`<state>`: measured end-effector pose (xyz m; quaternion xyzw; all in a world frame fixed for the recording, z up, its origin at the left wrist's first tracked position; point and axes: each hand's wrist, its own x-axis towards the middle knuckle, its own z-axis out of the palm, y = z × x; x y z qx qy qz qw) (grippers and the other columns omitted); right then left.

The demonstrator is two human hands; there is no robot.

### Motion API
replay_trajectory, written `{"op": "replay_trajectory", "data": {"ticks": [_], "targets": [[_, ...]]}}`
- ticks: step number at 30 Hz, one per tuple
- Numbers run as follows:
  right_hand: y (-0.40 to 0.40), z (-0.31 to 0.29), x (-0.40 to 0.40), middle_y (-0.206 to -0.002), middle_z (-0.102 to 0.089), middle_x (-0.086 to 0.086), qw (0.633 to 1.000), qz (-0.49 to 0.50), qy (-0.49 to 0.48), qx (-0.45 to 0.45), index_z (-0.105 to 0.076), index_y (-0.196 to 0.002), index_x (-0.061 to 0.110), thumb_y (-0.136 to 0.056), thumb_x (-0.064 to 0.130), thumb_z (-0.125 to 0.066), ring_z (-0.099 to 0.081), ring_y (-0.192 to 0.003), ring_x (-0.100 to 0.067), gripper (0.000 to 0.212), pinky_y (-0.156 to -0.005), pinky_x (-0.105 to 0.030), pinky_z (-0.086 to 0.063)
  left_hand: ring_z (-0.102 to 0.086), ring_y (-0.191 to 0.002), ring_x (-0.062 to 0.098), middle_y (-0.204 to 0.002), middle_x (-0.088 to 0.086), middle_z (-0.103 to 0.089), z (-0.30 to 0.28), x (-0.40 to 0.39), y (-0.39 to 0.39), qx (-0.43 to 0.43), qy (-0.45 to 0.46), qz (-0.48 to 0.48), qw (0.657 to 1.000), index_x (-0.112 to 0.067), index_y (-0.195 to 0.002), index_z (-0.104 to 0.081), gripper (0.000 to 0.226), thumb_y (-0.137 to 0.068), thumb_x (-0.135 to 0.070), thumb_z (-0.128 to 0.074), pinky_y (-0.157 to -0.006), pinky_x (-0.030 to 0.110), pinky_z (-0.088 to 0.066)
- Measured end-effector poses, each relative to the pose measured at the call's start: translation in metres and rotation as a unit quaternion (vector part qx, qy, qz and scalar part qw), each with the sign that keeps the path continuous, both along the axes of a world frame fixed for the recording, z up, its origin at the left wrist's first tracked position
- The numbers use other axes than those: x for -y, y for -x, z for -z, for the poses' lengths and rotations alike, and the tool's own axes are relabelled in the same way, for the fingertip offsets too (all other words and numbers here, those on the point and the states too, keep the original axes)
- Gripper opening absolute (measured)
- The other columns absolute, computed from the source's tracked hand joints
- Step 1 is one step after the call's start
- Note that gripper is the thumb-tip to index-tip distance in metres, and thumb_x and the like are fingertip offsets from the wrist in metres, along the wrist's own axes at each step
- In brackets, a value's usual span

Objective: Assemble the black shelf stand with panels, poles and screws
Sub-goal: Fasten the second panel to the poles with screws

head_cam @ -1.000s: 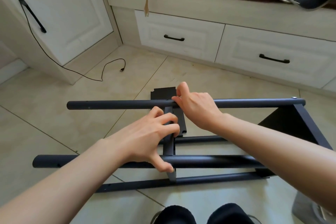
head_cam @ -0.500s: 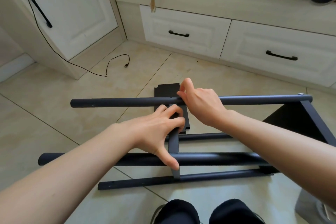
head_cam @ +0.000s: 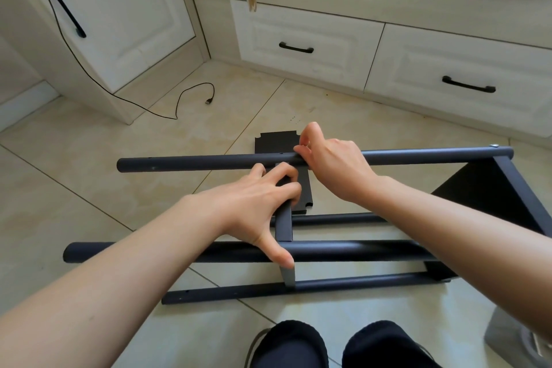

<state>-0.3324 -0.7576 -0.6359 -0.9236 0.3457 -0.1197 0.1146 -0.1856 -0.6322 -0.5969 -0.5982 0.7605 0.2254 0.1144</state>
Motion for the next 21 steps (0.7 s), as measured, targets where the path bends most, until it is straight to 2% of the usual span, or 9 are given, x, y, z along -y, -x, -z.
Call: {"op": "replay_trajectory", "data": {"ticks": [3, 5, 7, 9, 12, 14, 16, 19, 21], "targets": [[0.002, -0.001, 0.002, -0.079, -0.066, -0.004, 0.999, 0.007, -0.03, 0.012, -0.038, -0.106, 0.016, -0.105, 0.042, -0.035, -0.06, -0.07, -0.032, 0.026, -0.063, -0.039, -0.039, -0.025, -0.135, 0.022, -0.152, -0.025, -0.004, 0.003, -0.003, -0.003, -0.042, -0.01, -0.023, 0.999, -0.042, -0.14, -0.033, 0.095, -0.062, -0.071, -0.078, -0.108, 0.045, -0.042], [0.004, -0.004, 0.002, -0.088, -0.068, -0.003, 0.998, 0.0, -0.057, 0.023, -0.039, -0.103, 0.019, -0.104, 0.041, -0.039, -0.059, -0.075, -0.03, 0.023, -0.065, -0.038, -0.039, -0.006, -0.152, 0.011, -0.159, -0.032, 0.019, 0.004, -0.009, -0.004, -0.067, -0.01, -0.043, 0.997, -0.047, -0.155, -0.01, 0.111, -0.069, -0.068, -0.076, -0.122, 0.037, -0.022], [0.006, -0.007, 0.001, -0.094, -0.069, -0.002, 0.994, -0.009, -0.099, 0.046, -0.041, -0.101, 0.019, -0.103, 0.039, -0.044, -0.058, -0.079, -0.025, 0.021, -0.07, -0.039, -0.044, 0.01, -0.151, 0.001, -0.158, -0.03, 0.029, 0.005, -0.018, -0.004, -0.058, 0.009, -0.051, 0.997, -0.044, -0.157, 0.007, 0.114, -0.075, -0.07, -0.068, -0.124, 0.028, -0.006], [0.01, -0.01, 0.0, -0.1, -0.069, -0.002, 0.983, -0.011, -0.158, 0.092, -0.046, -0.099, 0.017, -0.101, 0.036, -0.05, -0.062, -0.088, -0.022, 0.019, -0.08, -0.041, -0.05, 0.02, -0.147, -0.007, -0.157, -0.03, 0.028, 0.009, -0.026, -0.004, -0.057, 0.039, -0.052, 0.996, -0.042, -0.155, 0.014, 0.109, -0.078, -0.077, -0.055, -0.125, 0.026, 0.001], [0.022, -0.012, -0.006, -0.112, -0.069, 0.002, 0.963, -0.005, -0.202, 0.178, -0.047, -0.086, 0.027, -0.097, 0.028, -0.058, -0.064, -0.102, -0.015, 0.016, -0.092, -0.037, -0.052, 0.024, -0.143, -0.013, -0.157, -0.033, 0.023, 0.016, -0.036, -0.006, -0.085, 0.073, -0.063, 0.992, -0.044, -0.154, 0.012, 0.104, -0.075, -0.088, -0.039, -0.126, 0.027, 0.002], [0.033, -0.012, -0.014, -0.104, -0.069, 0.004, 0.958, -0.002, -0.191, 0.215, -0.05, -0.081, 0.028, -0.093, 0.025, -0.065, -0.064, -0.099, -0.014, 0.019, -0.091, -0.033, -0.052, 0.024, -0.143, -0.013, -0.158, -0.034, 0.019, 0.019, -0.041, -0.007, -0.103, 0.089, -0.068, 0.988, -0.043, -0.156, 0.006, 0.102, -0.074, -0.087, -0.036, -0.125, 0.026, 0.004], [0.045, -0.013, -0.023, -0.088, -0.068, 0.003, 0.95, 0.0, -0.219, 0.222, -0.057, -0.08, 0.022, -0.09, 0.024, -0.068, -0.064, -0.087, -0.013, 0.015, -0.082, -0.03, -0.053, 0.024, -0.144, -0.012, -0.16, -0.032, 0.016, 0.02, -0.045, -0.006, -0.11, 0.106, -0.067, 0.986, -0.042, -0.156, 0.003, 0.099, -0.076, -0.085, -0.037, -0.124, 0.024, 0.005], [0.058, -0.015, -0.034, -0.075, -0.069, -0.001, 0.905, -0.004, -0.38, 0.193, -0.062, -0.081, 0.014, -0.092, 0.017, -0.067, -0.064, -0.071, -0.012, 0.013, -0.07, -0.028, -0.053, 0.019, -0.145, -0.012, -0.162, -0.029, 0.011, 0.022, -0.047, -0.005, -0.112, 0.132, -0.061, 0.983, -0.04, -0.157, -0.001, 0.097, -0.08, -0.083, -0.041, -0.123, 0.022, 0.004], [0.062, -0.014, -0.037, -0.075, -0.069, -0.006, 0.843, 0.026, -0.508, 0.173, -0.063, -0.083, 0.01, -0.094, 0.013, -0.065, -0.062, -0.07, -0.014, 0.011, -0.069, -0.027, -0.053, 0.015, -0.147, -0.011, -0.163, -0.028, 0.006, 0.024, -0.047, -0.005, -0.117, 0.142, -0.064, 0.981, -0.039, -0.157, -0.004, 0.097, -0.08, -0.083, -0.043, -0.123, 0.022, 0.002]]}}
